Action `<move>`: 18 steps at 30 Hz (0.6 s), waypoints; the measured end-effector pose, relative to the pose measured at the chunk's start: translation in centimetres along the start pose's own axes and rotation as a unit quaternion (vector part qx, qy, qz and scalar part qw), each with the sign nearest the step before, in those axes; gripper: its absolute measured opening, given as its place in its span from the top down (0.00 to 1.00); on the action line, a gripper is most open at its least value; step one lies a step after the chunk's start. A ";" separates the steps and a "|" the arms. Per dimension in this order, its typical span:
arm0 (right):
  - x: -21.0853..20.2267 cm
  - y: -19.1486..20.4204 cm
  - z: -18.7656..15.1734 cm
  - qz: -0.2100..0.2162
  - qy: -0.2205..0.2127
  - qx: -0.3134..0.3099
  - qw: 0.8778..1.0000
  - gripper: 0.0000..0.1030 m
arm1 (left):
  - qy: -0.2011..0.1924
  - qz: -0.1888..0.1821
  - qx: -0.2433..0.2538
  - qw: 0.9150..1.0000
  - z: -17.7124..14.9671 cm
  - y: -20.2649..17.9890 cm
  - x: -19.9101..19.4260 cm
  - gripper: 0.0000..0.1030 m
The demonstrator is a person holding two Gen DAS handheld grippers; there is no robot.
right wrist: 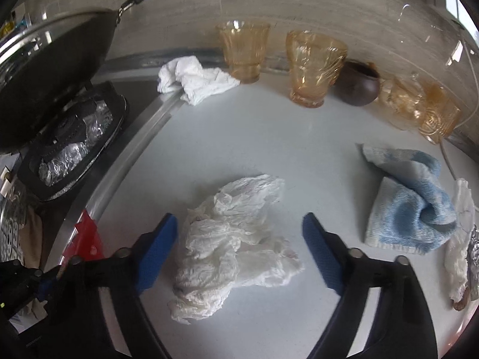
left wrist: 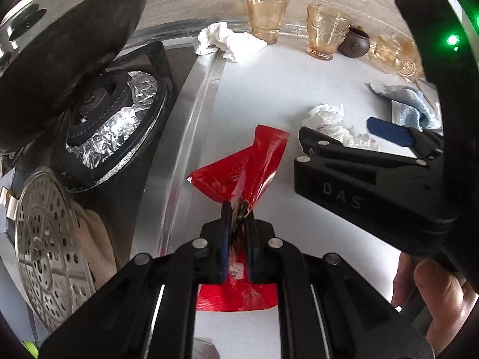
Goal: Collect trash
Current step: 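Grasp the crumpled white tissue with the right gripper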
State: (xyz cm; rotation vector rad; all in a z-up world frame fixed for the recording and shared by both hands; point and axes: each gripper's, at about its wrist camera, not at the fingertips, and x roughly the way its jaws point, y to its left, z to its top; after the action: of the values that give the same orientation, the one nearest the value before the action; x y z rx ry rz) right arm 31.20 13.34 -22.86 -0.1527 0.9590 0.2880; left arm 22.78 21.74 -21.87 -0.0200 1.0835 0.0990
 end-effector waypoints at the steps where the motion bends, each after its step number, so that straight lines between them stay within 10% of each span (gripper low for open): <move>1: 0.2 0.0 0.0 0.002 0.003 0.001 1.000 0.34 | 0.000 -0.002 0.000 1.000 0.0 0.1 0.1 0.92; 5: 0.4 -0.1 -0.1 0.019 0.013 0.009 1.000 0.73 | -0.001 -0.005 0.003 1.000 -0.1 0.1 -0.1 0.92; 18: -11.4 -2.3 -5.1 0.000 -0.027 0.028 0.999 0.76 | -0.024 -0.045 0.056 0.997 -3.7 -2.6 -6.2 0.92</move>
State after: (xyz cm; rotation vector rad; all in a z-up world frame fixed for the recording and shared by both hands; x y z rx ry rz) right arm 21.71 7.87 -16.36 -0.0942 0.9118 0.2635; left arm 16.88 18.48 -18.25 0.0349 1.0382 -0.0430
